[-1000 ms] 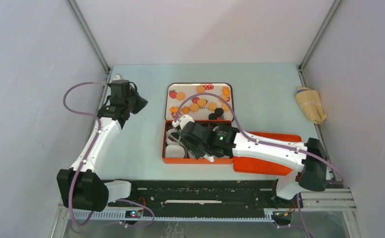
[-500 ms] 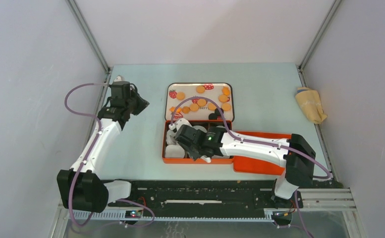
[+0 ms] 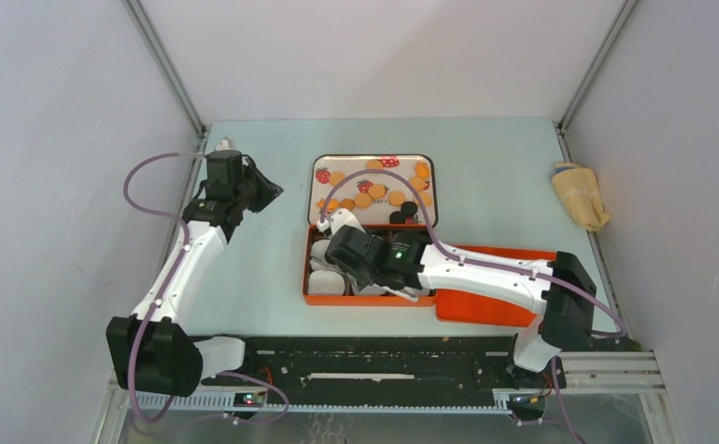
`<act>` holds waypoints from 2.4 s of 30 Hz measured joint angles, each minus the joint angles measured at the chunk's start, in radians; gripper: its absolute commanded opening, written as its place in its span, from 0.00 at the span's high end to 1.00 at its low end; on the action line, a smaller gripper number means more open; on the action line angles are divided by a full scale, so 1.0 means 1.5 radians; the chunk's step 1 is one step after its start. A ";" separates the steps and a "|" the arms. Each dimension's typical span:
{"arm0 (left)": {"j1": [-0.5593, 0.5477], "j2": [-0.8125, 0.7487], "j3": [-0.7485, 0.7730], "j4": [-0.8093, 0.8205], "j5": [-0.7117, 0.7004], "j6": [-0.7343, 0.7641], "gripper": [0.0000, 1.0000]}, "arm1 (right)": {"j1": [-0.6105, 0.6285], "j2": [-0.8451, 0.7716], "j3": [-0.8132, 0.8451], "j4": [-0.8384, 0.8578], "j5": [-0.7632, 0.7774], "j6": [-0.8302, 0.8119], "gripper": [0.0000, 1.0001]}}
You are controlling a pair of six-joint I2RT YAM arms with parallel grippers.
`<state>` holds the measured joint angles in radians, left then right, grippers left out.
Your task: Pack the cookies
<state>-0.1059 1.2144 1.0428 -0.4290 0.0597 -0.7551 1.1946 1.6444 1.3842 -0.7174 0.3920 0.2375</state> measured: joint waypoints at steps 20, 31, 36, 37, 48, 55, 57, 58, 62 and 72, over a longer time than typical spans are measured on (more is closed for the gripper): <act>0.000 0.007 0.000 0.001 0.027 0.002 0.98 | -0.097 0.015 -0.081 0.038 -0.078 -0.011 0.16; 0.000 0.008 -0.010 0.003 0.028 0.003 0.98 | -0.117 0.080 -0.081 0.083 -0.135 -0.028 0.19; 0.000 0.021 -0.011 0.004 0.028 0.003 0.98 | -0.133 0.112 -0.081 0.094 -0.147 -0.033 0.29; 0.000 0.022 -0.011 0.004 0.029 0.003 0.98 | -0.134 0.115 -0.080 0.096 -0.149 -0.033 0.34; 0.000 0.024 -0.011 0.006 0.034 0.004 0.98 | -0.145 0.116 -0.080 0.102 -0.154 -0.046 0.67; 0.000 0.024 -0.011 0.006 0.035 0.005 0.98 | -0.141 0.086 -0.081 0.100 -0.162 -0.048 0.74; 0.000 0.024 -0.011 0.006 0.035 0.009 0.98 | -0.138 0.063 -0.081 0.094 -0.158 -0.048 0.74; 0.000 0.024 -0.011 0.006 0.035 0.009 0.98 | -0.137 0.047 -0.080 0.091 -0.153 -0.048 0.74; 0.000 0.024 -0.011 0.006 0.035 0.009 0.98 | -0.133 -0.008 -0.065 0.070 -0.126 -0.048 0.73; 0.000 0.024 -0.011 0.006 0.039 0.010 0.98 | -0.226 -0.014 0.006 0.039 -0.068 -0.045 0.59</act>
<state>-0.1059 1.2503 1.0264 -0.4206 0.1177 -0.7403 0.8555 1.6238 1.3926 -0.6586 0.2905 0.1703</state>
